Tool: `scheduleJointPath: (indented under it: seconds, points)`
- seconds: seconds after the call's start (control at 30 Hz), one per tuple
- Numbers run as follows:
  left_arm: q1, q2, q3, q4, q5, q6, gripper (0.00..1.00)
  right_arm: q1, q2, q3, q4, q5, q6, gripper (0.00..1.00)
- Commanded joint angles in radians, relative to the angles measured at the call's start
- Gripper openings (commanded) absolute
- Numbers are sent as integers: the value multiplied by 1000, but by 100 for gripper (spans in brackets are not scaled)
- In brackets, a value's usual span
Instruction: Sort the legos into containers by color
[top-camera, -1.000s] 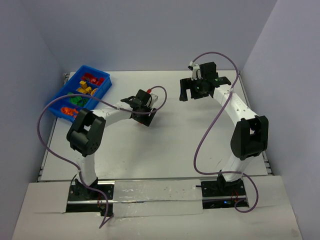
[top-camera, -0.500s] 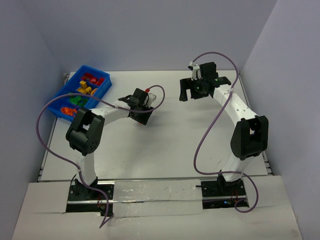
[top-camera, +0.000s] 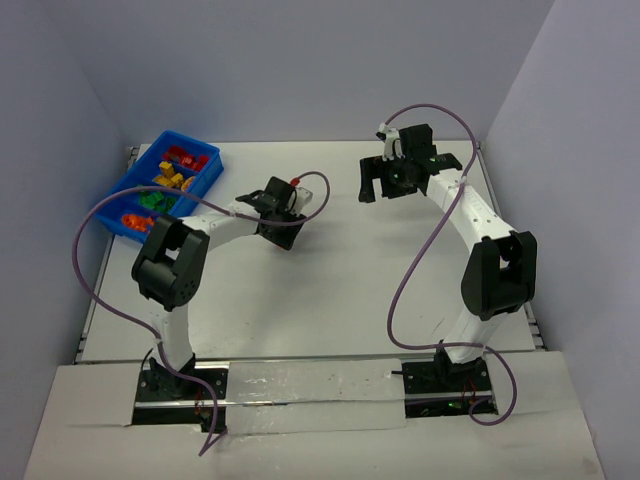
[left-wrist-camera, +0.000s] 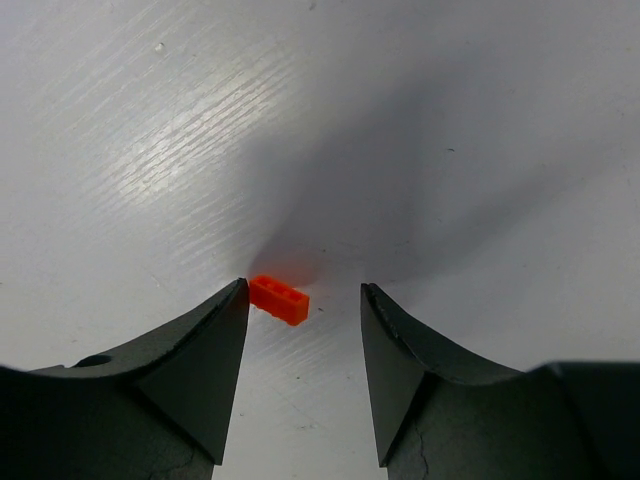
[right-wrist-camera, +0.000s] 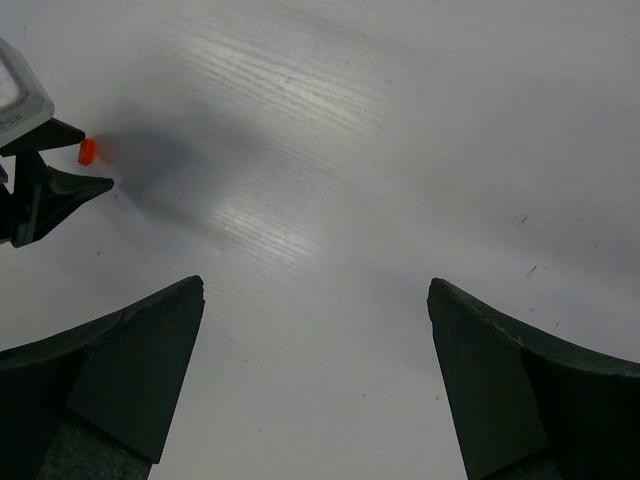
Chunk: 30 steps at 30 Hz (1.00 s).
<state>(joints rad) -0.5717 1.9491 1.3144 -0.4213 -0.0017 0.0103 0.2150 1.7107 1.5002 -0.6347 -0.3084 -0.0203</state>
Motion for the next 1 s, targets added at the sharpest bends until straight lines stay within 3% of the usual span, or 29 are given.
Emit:
scheduleJointPath:
  seconds: [0.0, 0.37, 0.83, 0.97]
  points:
    - [17, 10, -5, 33, 16, 22, 57, -8, -20, 26, 0, -13, -4, 100]
    - [25, 17, 0, 39, 19, 33, 54, -8, -14, 31, -3, -17, -3, 100]
    - [28, 6, -3, 11, 39, 40, 24, -8, -13, 32, -3, -15, -3, 100]
    - [67, -80, 18, -54, 99, 62, 11, -8, -16, 32, -3, -17, -3, 100]
